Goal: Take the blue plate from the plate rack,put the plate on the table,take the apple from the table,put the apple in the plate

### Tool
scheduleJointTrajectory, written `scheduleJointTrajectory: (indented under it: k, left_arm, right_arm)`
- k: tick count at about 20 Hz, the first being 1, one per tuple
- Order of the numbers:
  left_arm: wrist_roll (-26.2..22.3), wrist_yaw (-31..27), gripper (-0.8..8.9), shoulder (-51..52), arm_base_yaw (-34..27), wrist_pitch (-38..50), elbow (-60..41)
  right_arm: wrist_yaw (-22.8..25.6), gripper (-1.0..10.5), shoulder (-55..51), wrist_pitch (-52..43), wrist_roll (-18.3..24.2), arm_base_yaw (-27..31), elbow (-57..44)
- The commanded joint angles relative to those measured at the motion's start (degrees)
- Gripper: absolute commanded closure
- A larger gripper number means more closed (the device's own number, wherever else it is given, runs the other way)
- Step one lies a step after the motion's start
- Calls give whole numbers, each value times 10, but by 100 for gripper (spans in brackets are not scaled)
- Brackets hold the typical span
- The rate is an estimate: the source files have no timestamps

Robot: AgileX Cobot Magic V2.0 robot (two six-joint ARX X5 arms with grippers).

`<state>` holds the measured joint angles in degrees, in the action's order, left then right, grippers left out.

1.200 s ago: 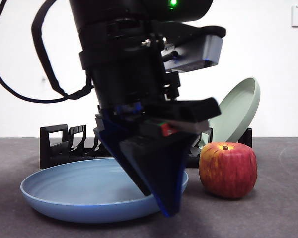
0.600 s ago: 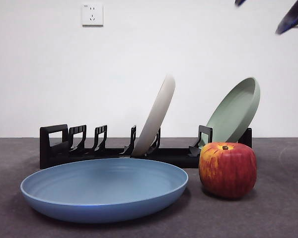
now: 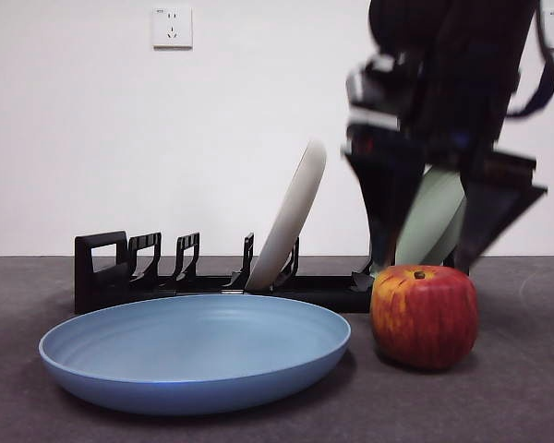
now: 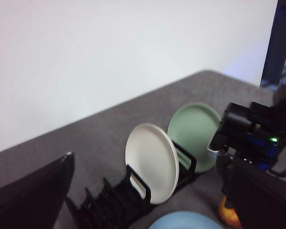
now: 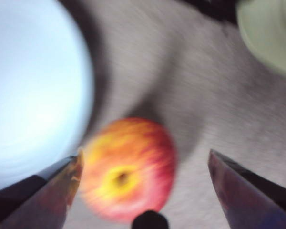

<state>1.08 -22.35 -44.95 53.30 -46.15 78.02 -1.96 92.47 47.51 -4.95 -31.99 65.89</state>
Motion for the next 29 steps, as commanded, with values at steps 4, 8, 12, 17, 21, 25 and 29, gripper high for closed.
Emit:
scheduleJointTrajectory:
  k: [4, 8, 12, 17, 21, 25, 29]
  left_arm:
    - [-2, -23, 315, 1, -2, -6, -3]
    - [-2, -46, 315, 1, -2, -6, -3]
    - [-3, -47, 315, 1, -2, -6, -3]
    - [-3, -47, 315, 1, -2, -7, -3]
    - [-3, -47, 315, 1, -2, -7, -3]
    - [-3, -46, 315, 1, -2, -7, -3]
    - [-2, -46, 315, 1, -2, -7, -3]
  right_arm:
    - [3, 510, 37, -2, 1, -5, 0]
    - [-3, 596, 38, 11, 1, -9, 0]
    - [-22, 955, 38, 17, 1, -9, 0]
    - [-26, 956, 5, 5, 1, -16, 0]
    - [-25, 839, -23, 8, 10, -14, 0]
    - [-26, 379, -25, 43, 10, -16, 0]
    - [-26, 379, -25, 57, 6, -23, -2]
